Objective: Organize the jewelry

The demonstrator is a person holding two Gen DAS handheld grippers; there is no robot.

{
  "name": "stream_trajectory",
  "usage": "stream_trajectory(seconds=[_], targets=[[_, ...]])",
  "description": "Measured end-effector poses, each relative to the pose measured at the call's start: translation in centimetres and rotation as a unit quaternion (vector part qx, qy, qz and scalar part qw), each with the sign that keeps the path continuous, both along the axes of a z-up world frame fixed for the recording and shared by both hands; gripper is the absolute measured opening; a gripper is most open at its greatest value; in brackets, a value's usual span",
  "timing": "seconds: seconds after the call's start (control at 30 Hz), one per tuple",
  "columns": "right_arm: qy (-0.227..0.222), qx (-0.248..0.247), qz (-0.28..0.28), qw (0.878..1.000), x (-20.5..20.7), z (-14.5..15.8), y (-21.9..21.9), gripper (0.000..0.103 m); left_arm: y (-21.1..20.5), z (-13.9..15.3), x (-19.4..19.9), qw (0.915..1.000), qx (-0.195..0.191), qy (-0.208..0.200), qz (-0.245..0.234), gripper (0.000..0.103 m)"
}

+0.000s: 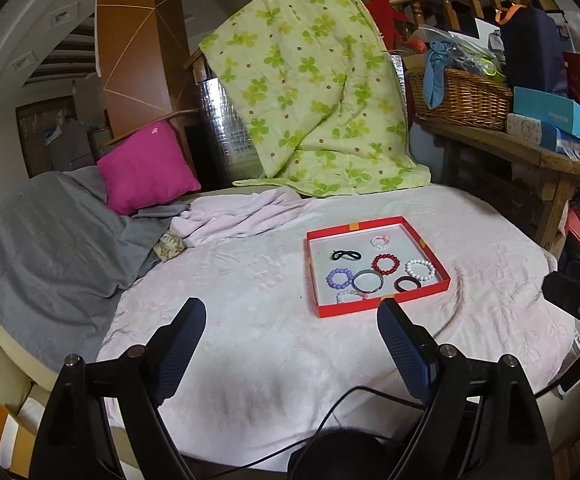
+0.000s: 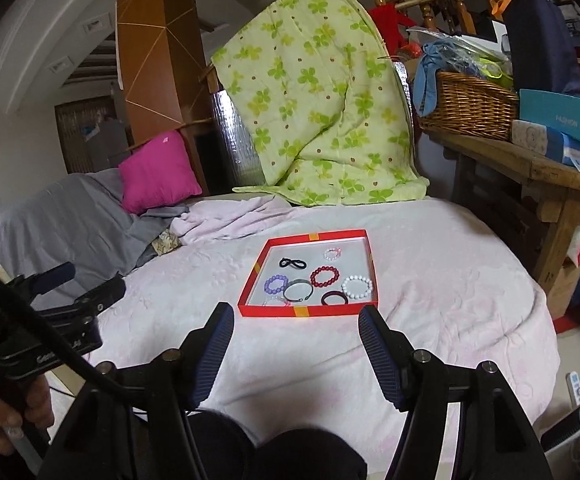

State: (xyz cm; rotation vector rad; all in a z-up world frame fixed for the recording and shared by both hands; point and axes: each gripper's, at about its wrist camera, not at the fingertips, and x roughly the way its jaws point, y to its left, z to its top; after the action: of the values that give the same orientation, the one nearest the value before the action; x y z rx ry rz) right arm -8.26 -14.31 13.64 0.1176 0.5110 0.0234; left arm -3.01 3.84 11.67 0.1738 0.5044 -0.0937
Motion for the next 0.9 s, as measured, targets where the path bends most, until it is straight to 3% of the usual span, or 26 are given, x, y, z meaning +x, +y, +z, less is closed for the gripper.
stream_trajectory(seconds=[0.33, 0.9], targets=[[0.03, -0.004, -0.025, 0.999, 1.2, 0.2, 0.6, 0.069, -0.1, 0.7, -0.4, 1.0, -0.003, -0.004, -0.001, 0.088], [0.05, 0.014, -0.028, 0.998, 4.7, -0.6, 0.3, 0.069, -0.1, 0.4, 2.4, 0.9998, -0.005, 0.015, 0.009, 0.088]])
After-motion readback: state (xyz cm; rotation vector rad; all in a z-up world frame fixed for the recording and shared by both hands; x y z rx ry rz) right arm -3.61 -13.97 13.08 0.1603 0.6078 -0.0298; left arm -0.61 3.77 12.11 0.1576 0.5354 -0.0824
